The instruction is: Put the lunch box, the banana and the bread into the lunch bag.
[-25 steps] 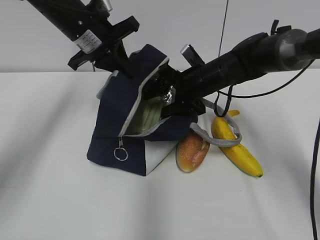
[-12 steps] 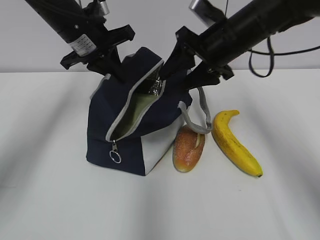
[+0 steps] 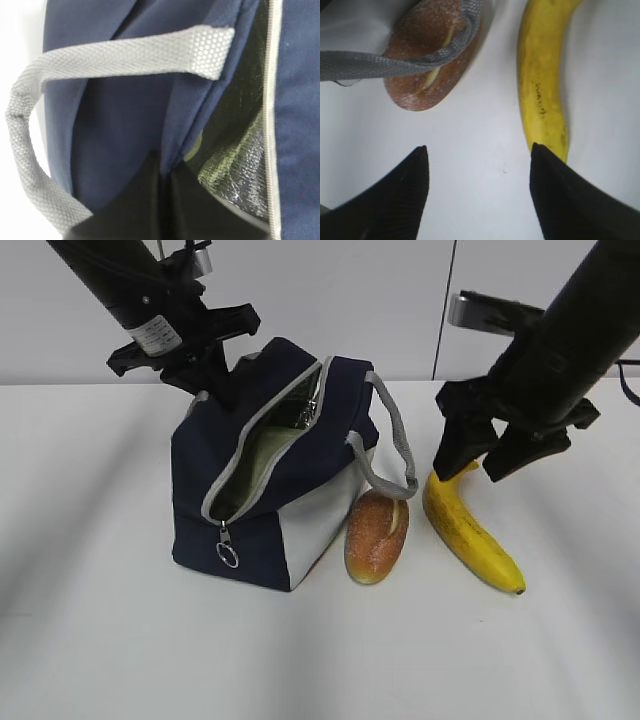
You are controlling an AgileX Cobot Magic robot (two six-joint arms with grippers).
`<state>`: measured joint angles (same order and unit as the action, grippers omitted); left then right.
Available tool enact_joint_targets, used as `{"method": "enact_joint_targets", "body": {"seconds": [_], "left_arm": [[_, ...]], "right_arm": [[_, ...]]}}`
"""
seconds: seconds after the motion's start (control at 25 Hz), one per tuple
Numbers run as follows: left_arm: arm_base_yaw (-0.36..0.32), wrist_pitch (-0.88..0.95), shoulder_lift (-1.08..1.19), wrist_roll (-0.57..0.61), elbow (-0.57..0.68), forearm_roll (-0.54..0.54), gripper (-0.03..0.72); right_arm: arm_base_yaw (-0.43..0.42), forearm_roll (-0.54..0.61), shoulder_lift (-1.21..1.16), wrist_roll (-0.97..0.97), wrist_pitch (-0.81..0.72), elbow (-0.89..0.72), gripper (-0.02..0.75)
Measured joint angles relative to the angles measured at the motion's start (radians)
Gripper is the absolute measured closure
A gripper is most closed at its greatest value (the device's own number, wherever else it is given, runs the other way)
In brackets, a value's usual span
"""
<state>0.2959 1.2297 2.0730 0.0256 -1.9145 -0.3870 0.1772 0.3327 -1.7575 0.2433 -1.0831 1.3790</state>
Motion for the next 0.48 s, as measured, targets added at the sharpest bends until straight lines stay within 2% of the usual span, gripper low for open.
{"method": "enact_joint_targets", "body": {"seconds": [0.16, 0.48], "left_arm": [[0.0, 0.0, 0.0, 0.0, 0.0, 0.002, 0.691], [0.0, 0.0, 0.0, 0.0, 0.0, 0.003, 0.691]], "right_arm": [[0.0, -0.041, 0.0, -0.002, 0.04, -0.057, 0.268], [0.0, -0.096, -0.059, 0.012, 0.156, -0.068, 0.269]]}}
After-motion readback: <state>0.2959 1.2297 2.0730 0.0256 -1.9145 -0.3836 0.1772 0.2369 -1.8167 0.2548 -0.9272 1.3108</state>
